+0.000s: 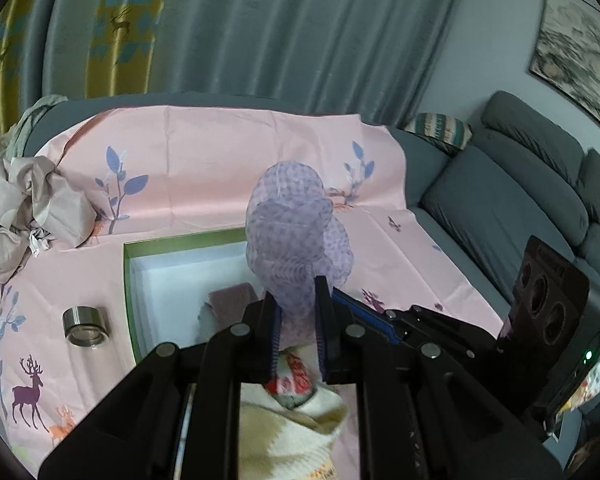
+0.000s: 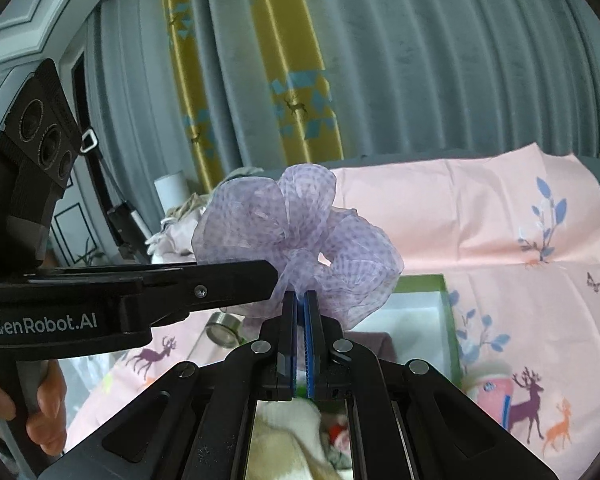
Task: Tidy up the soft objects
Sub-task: 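Carry the bath puff with both grippers over the green box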
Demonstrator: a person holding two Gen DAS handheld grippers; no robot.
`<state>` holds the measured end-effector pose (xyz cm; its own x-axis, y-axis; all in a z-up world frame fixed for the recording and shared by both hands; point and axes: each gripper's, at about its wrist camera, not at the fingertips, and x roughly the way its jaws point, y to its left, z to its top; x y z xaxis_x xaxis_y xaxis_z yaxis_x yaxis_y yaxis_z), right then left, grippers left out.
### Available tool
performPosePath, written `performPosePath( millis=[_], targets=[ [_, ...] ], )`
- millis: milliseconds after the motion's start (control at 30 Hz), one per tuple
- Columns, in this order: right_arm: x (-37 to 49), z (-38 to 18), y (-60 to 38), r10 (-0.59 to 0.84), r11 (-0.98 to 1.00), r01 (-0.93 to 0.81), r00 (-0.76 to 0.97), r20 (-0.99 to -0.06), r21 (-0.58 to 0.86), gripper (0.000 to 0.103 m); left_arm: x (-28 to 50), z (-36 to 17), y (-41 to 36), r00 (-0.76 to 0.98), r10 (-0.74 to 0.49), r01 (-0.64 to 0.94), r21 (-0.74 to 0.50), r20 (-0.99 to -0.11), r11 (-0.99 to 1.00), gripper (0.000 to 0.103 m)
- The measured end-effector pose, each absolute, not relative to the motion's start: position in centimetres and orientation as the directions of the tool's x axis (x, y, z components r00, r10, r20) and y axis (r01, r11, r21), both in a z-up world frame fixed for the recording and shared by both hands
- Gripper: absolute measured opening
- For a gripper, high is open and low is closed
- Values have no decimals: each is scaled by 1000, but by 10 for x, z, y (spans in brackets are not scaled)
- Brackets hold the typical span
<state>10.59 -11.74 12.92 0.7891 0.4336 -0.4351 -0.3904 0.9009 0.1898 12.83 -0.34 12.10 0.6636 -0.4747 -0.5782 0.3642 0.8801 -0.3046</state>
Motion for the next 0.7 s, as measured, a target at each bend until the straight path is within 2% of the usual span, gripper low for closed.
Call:
performPosePath(
  millis=[367, 700],
  targets=[
    [170, 74, -96, 397, 914, -364, 710, -582, 180, 4, 193, 58, 13, 603, -438, 262, -353, -667, 898, 13],
    [195, 28, -96, 359, 927, -326, 632, -687, 185, 4, 217, 9, 21, 540, -413, 182, -377, -734, 908, 13]
  ],
)
